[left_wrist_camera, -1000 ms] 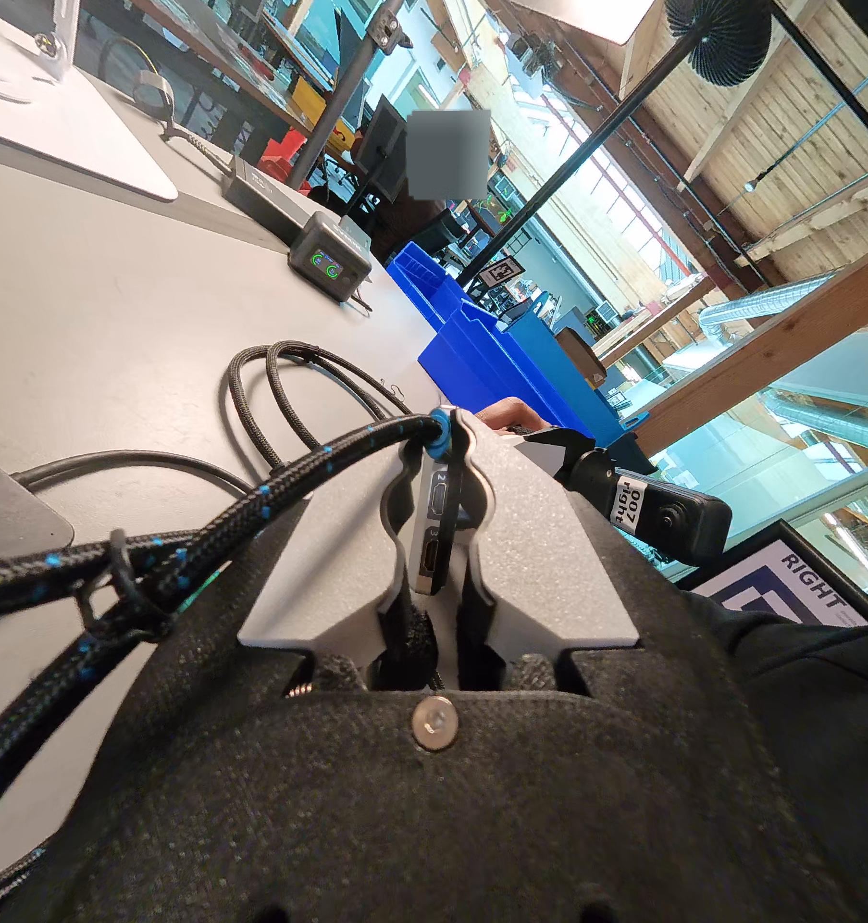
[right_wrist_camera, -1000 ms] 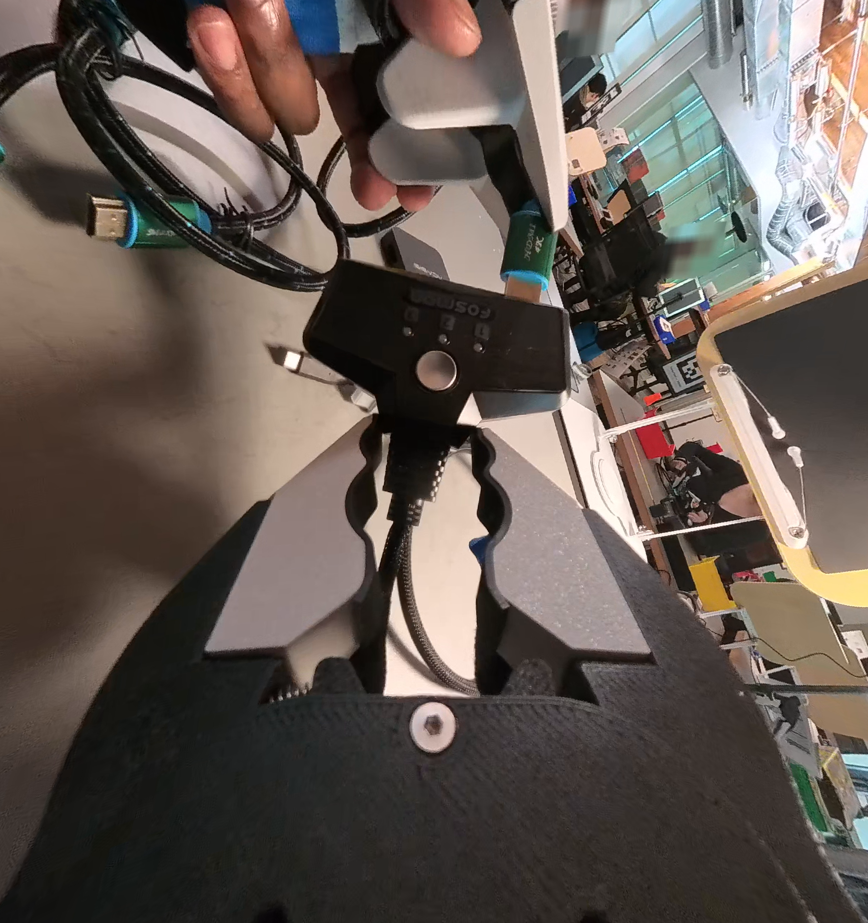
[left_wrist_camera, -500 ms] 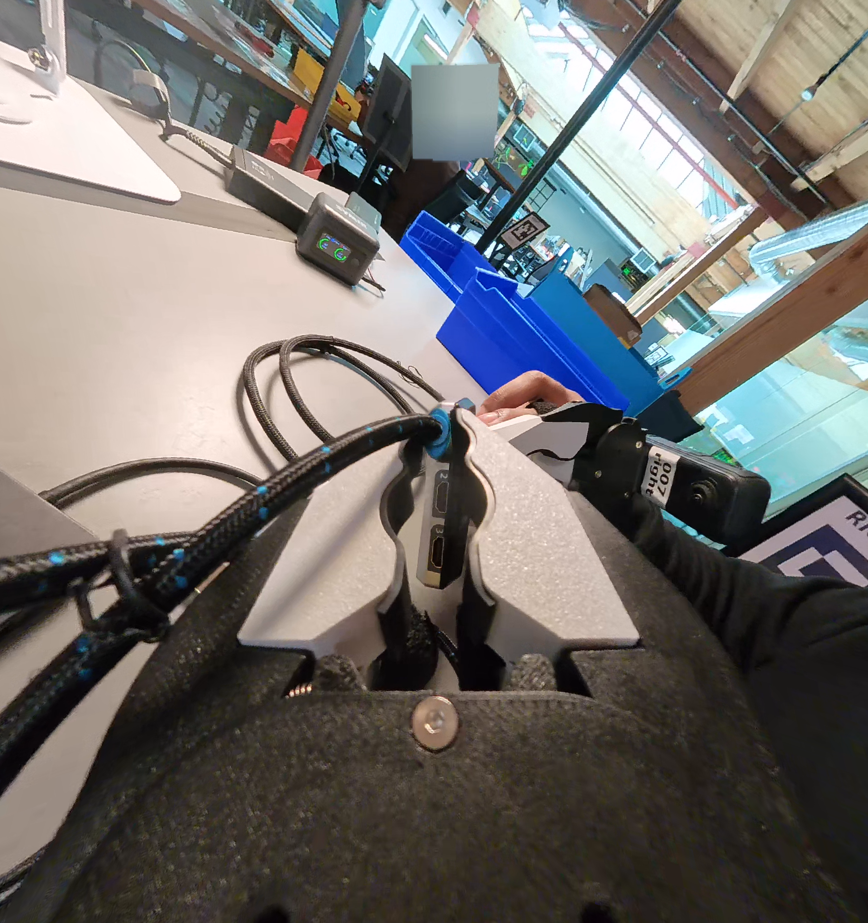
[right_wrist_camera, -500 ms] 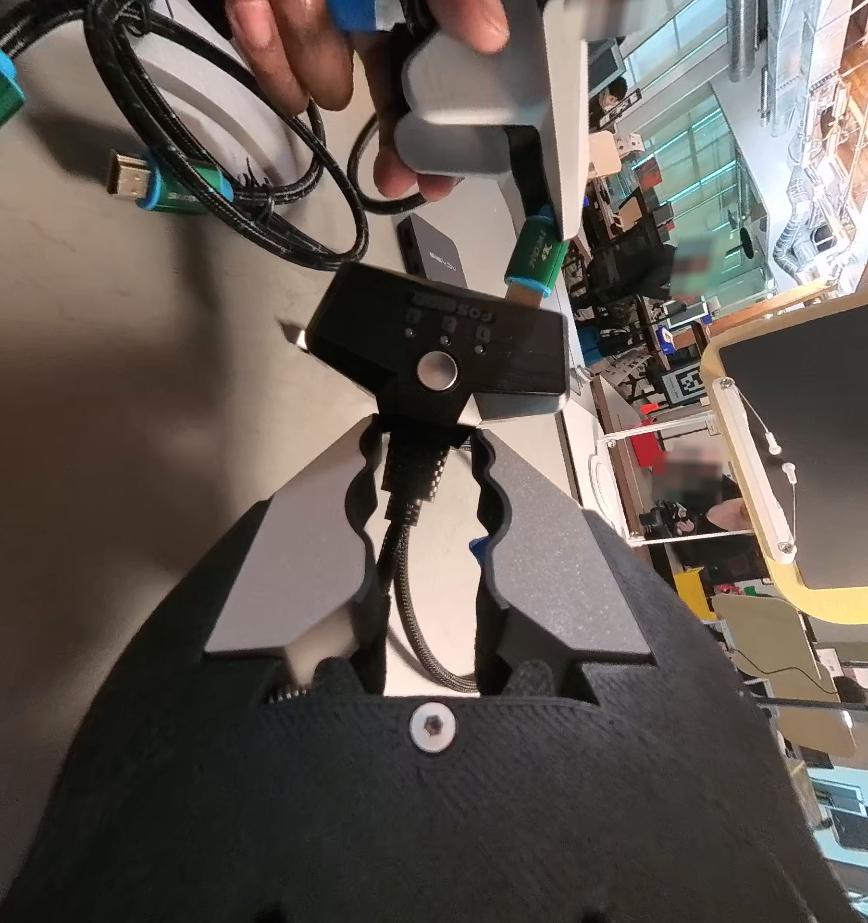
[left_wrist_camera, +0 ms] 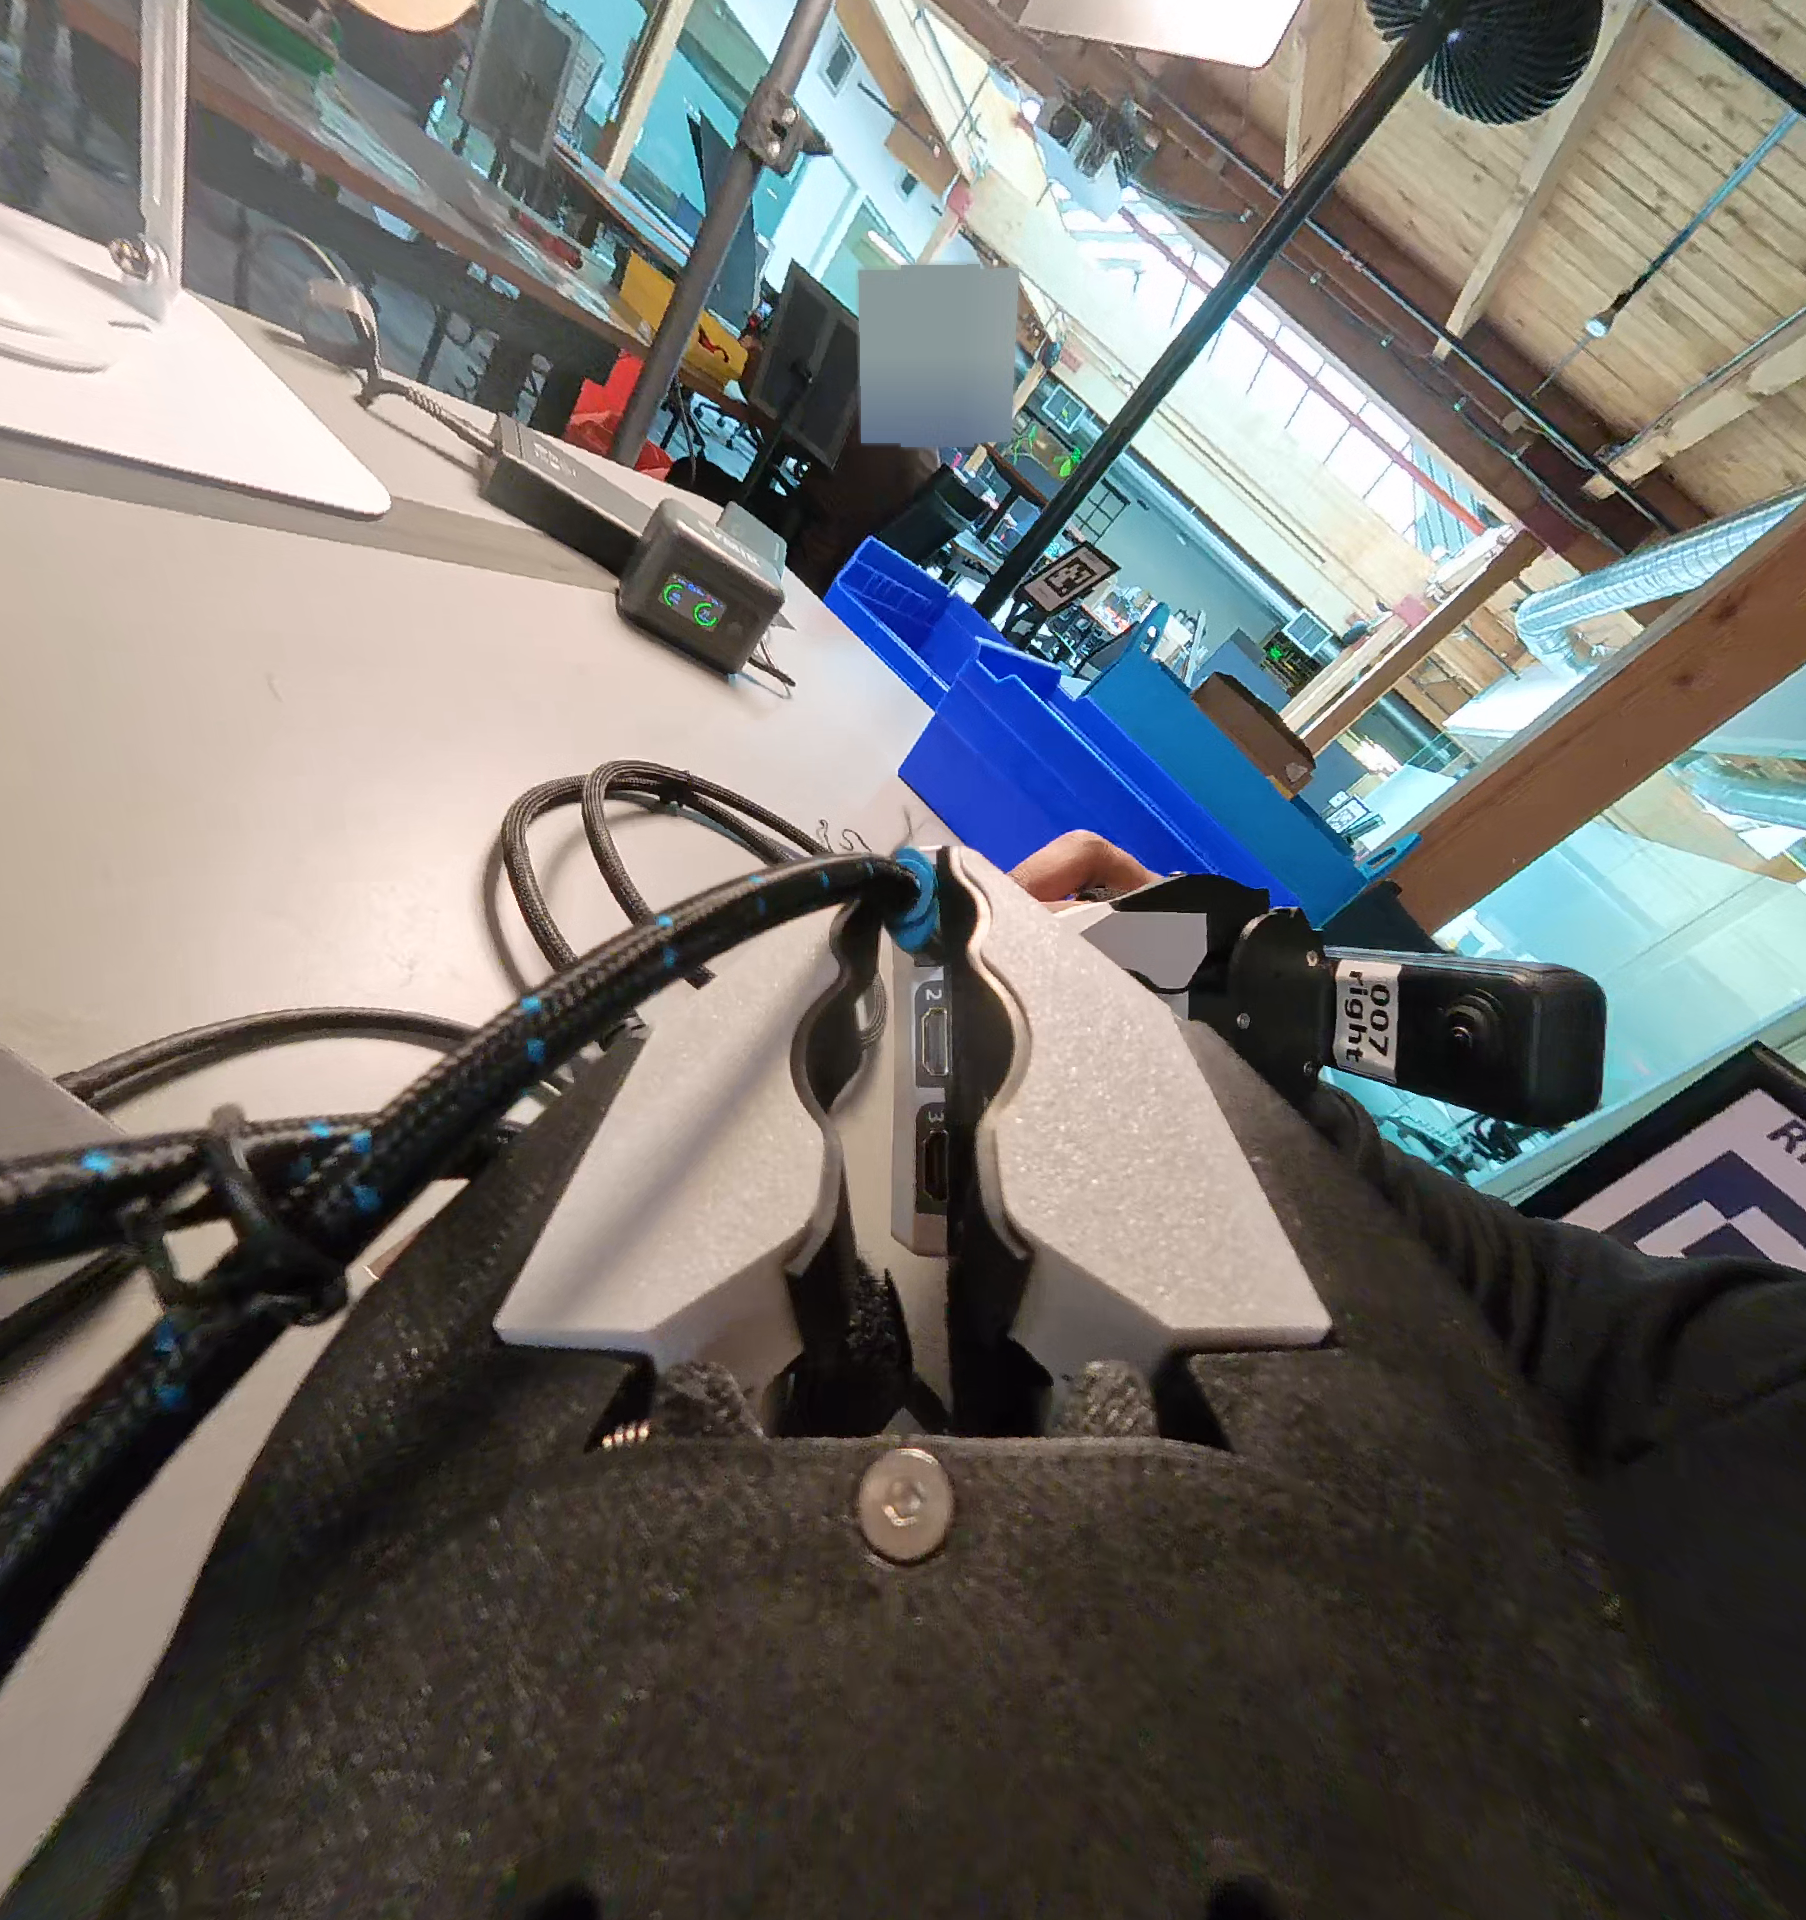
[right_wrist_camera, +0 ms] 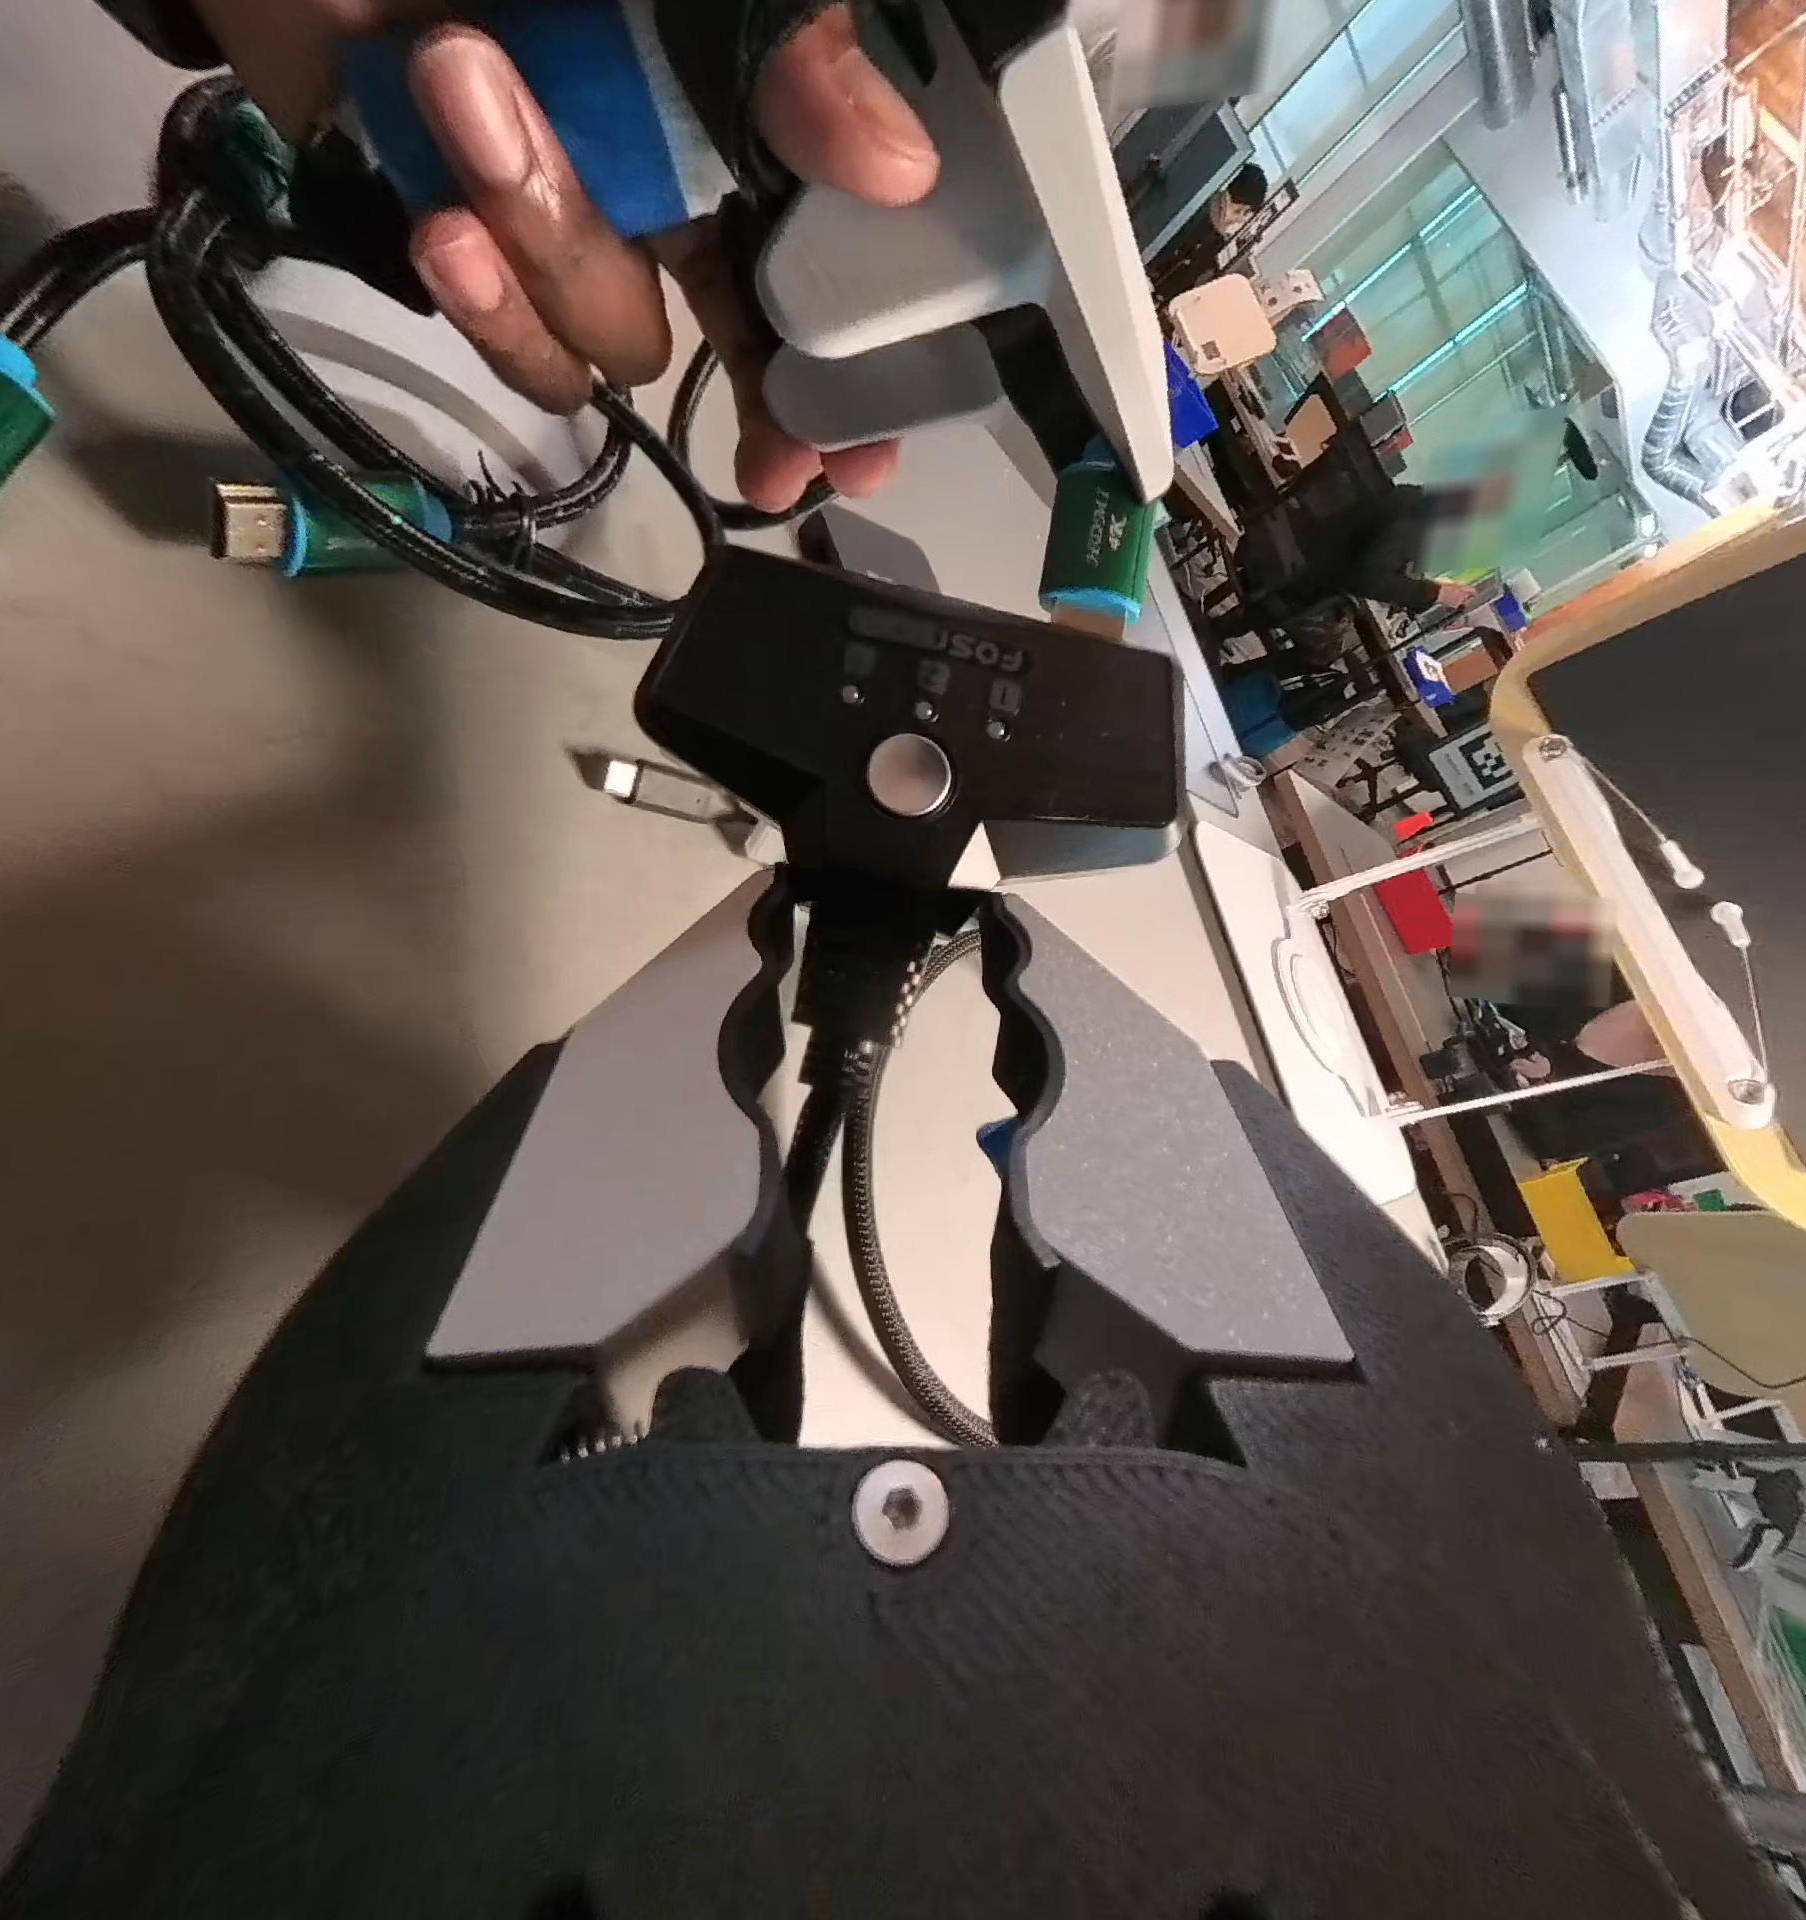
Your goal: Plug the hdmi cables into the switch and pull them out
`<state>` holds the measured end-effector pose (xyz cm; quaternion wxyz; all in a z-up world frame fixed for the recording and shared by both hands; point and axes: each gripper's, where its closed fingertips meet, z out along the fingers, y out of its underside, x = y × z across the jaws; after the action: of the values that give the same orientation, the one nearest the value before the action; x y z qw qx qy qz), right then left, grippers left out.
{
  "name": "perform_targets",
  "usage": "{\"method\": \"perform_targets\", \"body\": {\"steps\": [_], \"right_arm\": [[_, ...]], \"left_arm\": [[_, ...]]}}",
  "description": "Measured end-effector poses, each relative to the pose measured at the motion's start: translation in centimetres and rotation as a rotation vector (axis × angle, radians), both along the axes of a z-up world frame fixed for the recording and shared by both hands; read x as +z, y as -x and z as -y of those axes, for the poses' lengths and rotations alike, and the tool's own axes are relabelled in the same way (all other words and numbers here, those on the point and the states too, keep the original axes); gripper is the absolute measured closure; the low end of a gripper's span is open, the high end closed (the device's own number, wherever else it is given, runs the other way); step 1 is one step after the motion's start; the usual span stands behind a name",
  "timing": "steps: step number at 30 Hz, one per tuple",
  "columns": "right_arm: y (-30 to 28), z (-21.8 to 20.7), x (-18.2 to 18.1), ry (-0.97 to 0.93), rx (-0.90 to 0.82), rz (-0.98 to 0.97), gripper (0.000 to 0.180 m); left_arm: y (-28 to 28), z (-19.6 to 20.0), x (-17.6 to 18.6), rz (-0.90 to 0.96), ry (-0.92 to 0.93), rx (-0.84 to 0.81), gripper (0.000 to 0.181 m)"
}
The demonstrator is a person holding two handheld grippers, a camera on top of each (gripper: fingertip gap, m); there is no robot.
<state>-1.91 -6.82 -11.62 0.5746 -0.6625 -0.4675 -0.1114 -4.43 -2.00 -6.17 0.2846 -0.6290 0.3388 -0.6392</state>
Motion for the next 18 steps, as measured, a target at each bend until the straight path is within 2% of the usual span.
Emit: {"method": "perform_targets", "body": {"steps": [6,12,18], "right_arm": [[0.1,0.6,0.3,-0.016,0.036,0.023,0.143],[-0.1,0.0,-0.4,0.014,-0.006,0.028,0.141],[-0.8,-0.3,-1.0,0.043,-0.067,0.092,0.129]], "left_arm": [[0.1,0.7,0.0,0.006,0.074,-0.082,0.167],[0.0,0.3,-0.3,-0.002,0.081,-0.052,0.168],[-0.4,0.6,-0.8,-0.005,0.087,-0.053,0.168]]}}
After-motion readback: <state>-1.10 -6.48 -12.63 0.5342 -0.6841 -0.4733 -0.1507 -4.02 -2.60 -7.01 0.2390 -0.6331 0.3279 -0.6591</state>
